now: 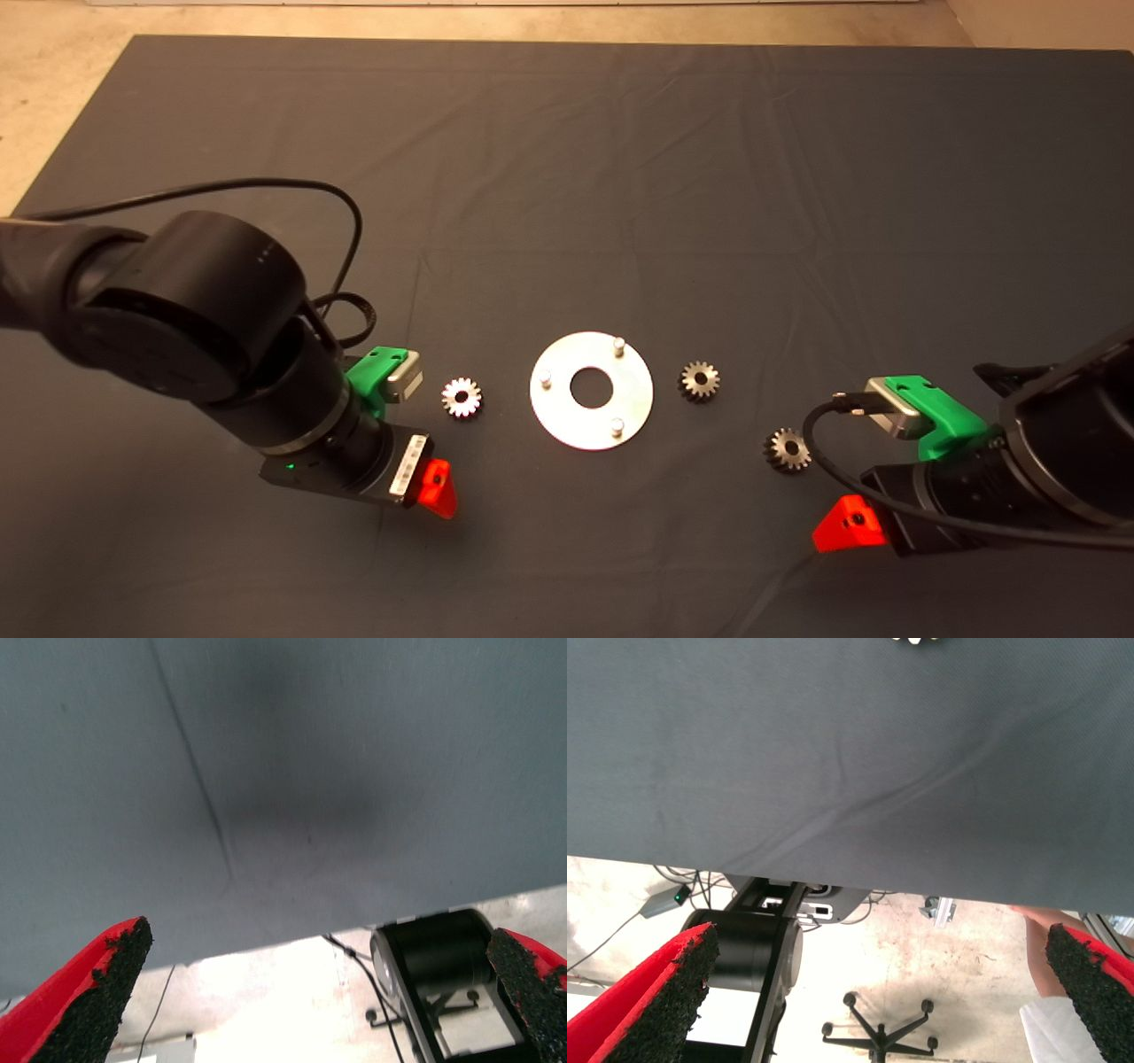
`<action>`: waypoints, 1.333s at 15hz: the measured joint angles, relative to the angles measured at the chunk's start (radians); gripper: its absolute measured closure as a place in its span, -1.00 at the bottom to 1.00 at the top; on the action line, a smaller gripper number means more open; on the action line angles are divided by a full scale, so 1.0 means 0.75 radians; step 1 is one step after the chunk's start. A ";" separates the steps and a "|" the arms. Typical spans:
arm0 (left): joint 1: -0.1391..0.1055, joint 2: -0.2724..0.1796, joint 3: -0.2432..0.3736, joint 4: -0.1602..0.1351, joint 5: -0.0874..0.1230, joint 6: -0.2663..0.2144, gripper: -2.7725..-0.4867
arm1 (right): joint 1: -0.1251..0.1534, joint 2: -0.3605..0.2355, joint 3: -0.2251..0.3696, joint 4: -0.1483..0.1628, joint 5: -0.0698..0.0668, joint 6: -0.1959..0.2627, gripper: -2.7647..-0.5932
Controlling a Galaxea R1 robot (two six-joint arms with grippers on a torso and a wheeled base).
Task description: Install three planetary gears onto the carrier pins
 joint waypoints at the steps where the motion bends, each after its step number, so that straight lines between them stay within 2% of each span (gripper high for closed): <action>1: 0.012 0.020 -0.021 0.014 -0.006 0.000 -0.98 | 0.000 -0.001 0.000 0.000 -0.001 0.000 -0.99; 2: 0.023 0.047 -0.043 0.022 -0.012 0.002 -0.98 | 0.000 -0.003 0.000 0.000 -0.003 0.000 -0.99; 3: 0.032 0.070 -0.058 0.025 -0.033 0.022 -0.98 | 0.000 -0.002 0.000 0.000 -0.001 0.000 -0.99; 5: 0.033 0.073 -0.093 0.030 -0.070 0.054 -0.98 | 0.000 -0.003 0.000 0.000 -0.002 0.000 -0.99; 7: 0.041 0.072 -0.151 0.045 -0.158 0.107 -0.98 | 0.000 -0.001 0.000 0.000 -0.001 0.000 -0.99; 8: 0.048 0.073 -0.182 0.056 -0.177 0.123 -0.98 | 0.000 -0.001 0.000 0.000 -0.001 0.000 -0.99; 9: 0.049 0.073 -0.206 0.078 -0.181 0.130 -0.98 | 0.000 -0.002 0.000 0.000 -0.003 0.000 -0.99; 11: 0.052 0.091 -0.246 0.115 -0.182 0.134 -0.98 | 0.000 -0.002 0.000 0.000 -0.002 0.000 -0.99; 13: 0.078 0.126 -0.294 0.123 -0.181 0.143 -0.98 | 0.000 0.001 0.000 0.000 -0.001 -0.006 -0.99; 14: 0.090 0.153 -0.341 0.124 -0.171 0.155 -0.98 | 0.000 0.001 0.000 0.000 -0.002 -0.007 -0.99; 18: 0.093 0.255 -0.467 0.133 -0.070 0.180 -0.98 | 0.000 0.001 0.000 0.000 -0.003 -0.015 -0.99; 20: 0.094 0.262 -0.485 0.141 -0.054 0.181 -0.98 | 0.000 0.000 0.000 0.000 -0.003 -0.019 -0.99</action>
